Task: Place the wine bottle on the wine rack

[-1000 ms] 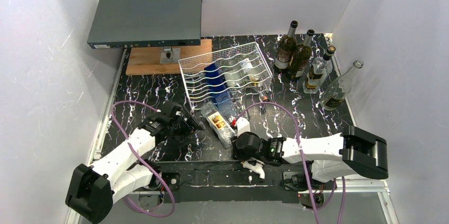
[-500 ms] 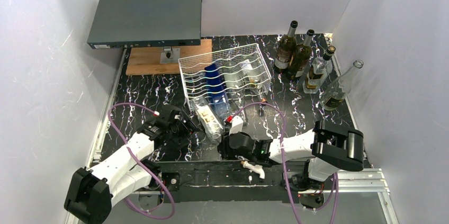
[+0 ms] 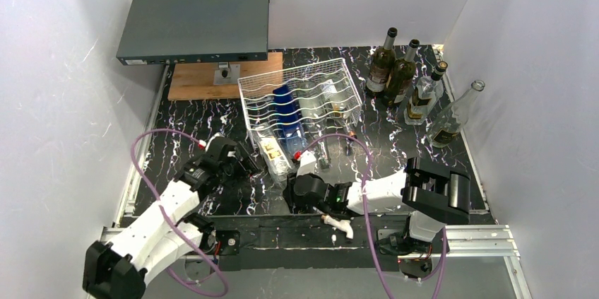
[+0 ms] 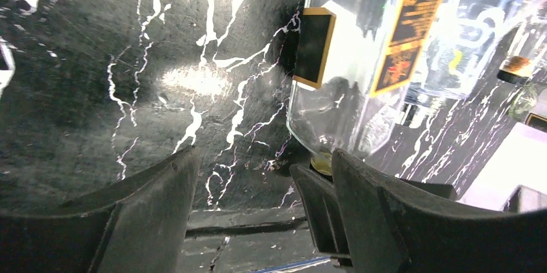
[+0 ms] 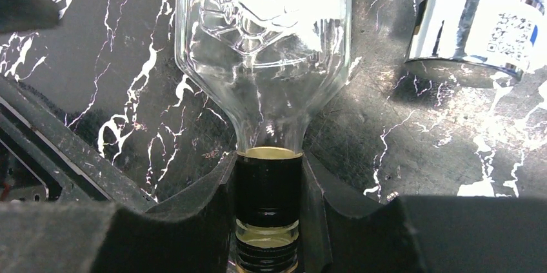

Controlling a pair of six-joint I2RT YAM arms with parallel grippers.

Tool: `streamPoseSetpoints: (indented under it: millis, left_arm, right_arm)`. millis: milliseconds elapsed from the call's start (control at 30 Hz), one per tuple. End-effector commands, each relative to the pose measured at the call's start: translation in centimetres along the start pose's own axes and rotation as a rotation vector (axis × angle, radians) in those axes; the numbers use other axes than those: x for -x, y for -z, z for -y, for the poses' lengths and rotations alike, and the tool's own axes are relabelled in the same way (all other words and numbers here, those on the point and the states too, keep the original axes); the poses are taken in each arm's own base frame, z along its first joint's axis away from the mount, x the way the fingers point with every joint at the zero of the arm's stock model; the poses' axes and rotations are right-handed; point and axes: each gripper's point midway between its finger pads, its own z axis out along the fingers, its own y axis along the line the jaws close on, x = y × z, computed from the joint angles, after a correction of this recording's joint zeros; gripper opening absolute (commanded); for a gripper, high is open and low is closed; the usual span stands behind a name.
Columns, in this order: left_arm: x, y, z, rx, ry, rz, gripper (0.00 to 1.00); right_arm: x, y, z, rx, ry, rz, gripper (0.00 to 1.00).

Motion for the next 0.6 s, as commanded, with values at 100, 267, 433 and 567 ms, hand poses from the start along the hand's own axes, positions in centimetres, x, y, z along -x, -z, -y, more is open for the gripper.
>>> streamPoseSetpoints:
  millis: [100, 267, 433, 567]
  left_arm:
    - [2.8, 5.0, -1.2, 0.031, -0.119, 0.160, 0.80]
    - [3.6, 7.2, -0.4, -0.014, -0.166, 0.208, 0.98]
    - [4.3, 9.1, 0.2, -0.026, -0.205, 0.235, 0.98]
    - [4.8, 10.0, -0.1, -0.023, -0.220, 0.270, 0.98]
  right_arm:
    - [2.4, -1.2, -0.8, -0.065, 0.050, 0.043, 0.01]
    - [3.7, -3.6, -1.5, -0.087, 0.032, 0.054, 0.01]
    - [5.5, -5.1, -2.1, -0.107, 0.005, 0.094, 0.01]
    - [6.8, -6.6, -1.7, -0.138, -0.016, 0.104, 0.01]
